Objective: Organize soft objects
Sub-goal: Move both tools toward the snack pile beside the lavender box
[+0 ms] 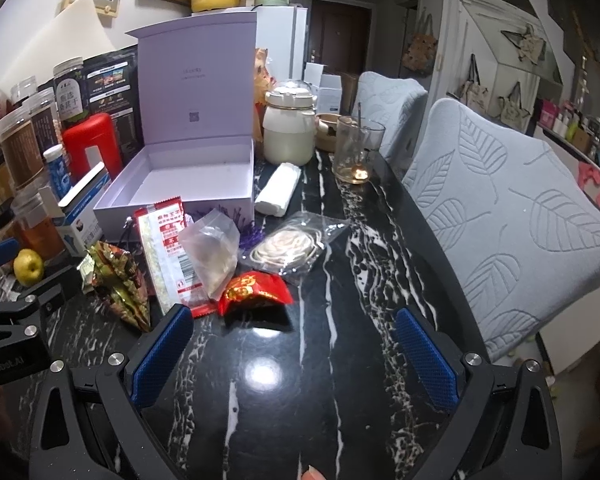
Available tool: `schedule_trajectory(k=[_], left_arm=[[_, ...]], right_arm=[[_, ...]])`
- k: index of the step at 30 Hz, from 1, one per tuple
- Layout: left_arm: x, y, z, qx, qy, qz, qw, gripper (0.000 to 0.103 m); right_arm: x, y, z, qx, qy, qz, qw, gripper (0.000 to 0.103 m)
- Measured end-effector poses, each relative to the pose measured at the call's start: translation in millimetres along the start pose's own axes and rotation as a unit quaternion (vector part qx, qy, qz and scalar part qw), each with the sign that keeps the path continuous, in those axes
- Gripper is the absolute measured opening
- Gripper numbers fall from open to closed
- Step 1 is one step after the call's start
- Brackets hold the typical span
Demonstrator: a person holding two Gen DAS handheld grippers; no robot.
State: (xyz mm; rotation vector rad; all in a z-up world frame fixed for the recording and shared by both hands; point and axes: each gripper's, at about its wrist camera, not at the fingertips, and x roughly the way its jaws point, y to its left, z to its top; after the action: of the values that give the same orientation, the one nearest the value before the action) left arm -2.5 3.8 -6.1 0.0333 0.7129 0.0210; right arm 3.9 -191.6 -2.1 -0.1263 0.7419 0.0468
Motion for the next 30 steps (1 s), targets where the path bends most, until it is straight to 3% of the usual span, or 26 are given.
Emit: schedule_trajectory(k=[30], left_arm=[[1.0, 9.0, -3.6, -0.014, 0.006, -0.007, 0.9999, 0.103]], right_arm=[[1.1, 7.3, 1.0, -0.005, 0.004, 0.008, 1.0, 0.103]])
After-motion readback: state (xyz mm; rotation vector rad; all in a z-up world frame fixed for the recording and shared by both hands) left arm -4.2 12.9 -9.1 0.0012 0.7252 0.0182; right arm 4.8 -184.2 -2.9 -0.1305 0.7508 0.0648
